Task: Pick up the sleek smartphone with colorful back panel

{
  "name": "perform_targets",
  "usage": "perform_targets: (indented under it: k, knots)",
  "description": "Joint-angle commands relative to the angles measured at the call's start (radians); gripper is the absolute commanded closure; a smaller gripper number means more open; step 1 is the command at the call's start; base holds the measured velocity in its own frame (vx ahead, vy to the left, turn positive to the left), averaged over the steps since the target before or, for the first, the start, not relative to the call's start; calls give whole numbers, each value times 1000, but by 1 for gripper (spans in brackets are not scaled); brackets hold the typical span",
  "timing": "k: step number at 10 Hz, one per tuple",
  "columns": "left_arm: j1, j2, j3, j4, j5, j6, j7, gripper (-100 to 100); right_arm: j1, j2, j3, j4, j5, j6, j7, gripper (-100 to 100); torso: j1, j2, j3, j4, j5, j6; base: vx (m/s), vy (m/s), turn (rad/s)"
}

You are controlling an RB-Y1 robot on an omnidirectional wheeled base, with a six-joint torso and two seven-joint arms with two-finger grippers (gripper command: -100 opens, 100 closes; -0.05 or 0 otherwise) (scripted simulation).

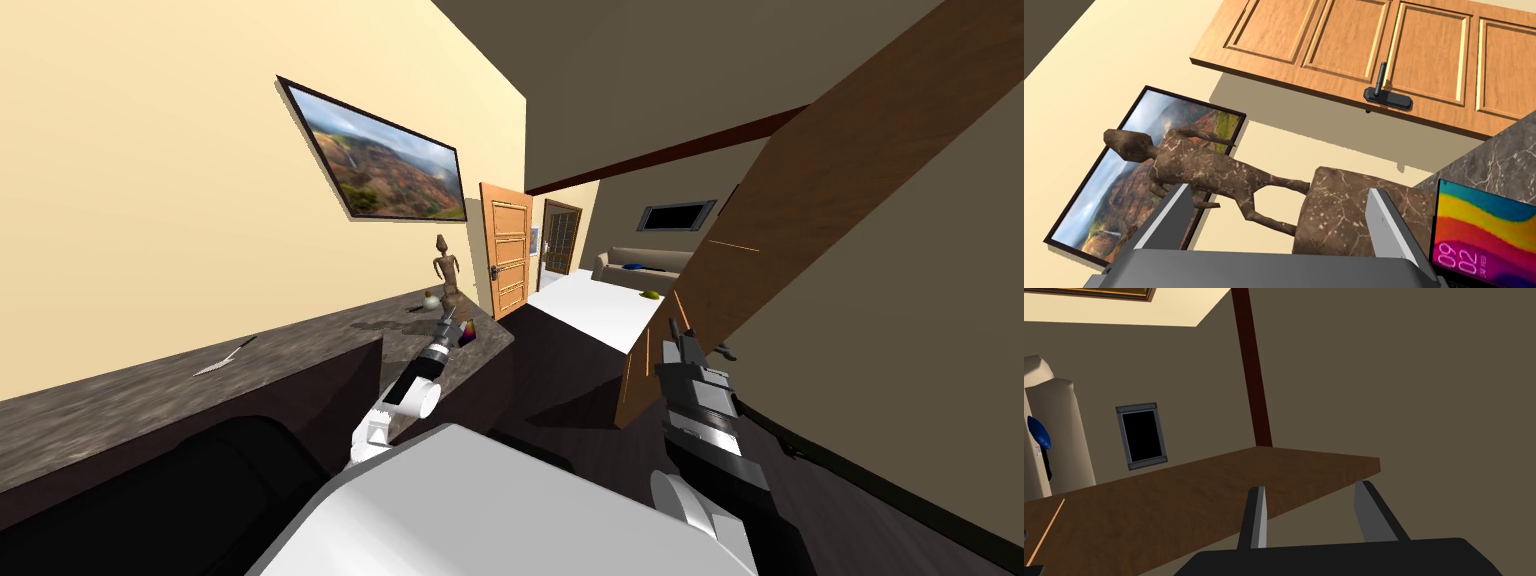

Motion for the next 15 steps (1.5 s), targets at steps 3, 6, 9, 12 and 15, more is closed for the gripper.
perform_targets:
  k: [3, 6, 9, 12, 15]
  knots:
    - [-12, 73, 53, 25, 84, 107, 39, -100, 0, 0, 0, 0, 0, 0, 0, 0, 0, 1, 0, 0, 0, 0, 68, -74, -7]
    - [-18, 106, 77, 37, 125, 181, 57, -100, 0, 0, 0, 0, 0, 0, 0, 0, 2, 2, 1, 0, 0, 0, 56, -47, -2]
    - [-23, 140, 102, 50, 167, 268, 76, -100, 0, 0, 0, 0, 0, 0, 0, 0, -1, -1, 0, 0, 0, 0, 74, -77, 0]
    - [-28, 174, 127, 63, 210, 342, 95, -100, 0, 0, 0, 0, 0, 0, 0, 0, 2, 1, 1, 0, 0, 0, 54, -41, -3]
    - [-33, 209, 152, 77, 255, 418, 114, -100, 0, 0, 0, 0, 0, 0, 0, 0, -1, -1, 0, 0, 0, 0, 69, -65, 3]
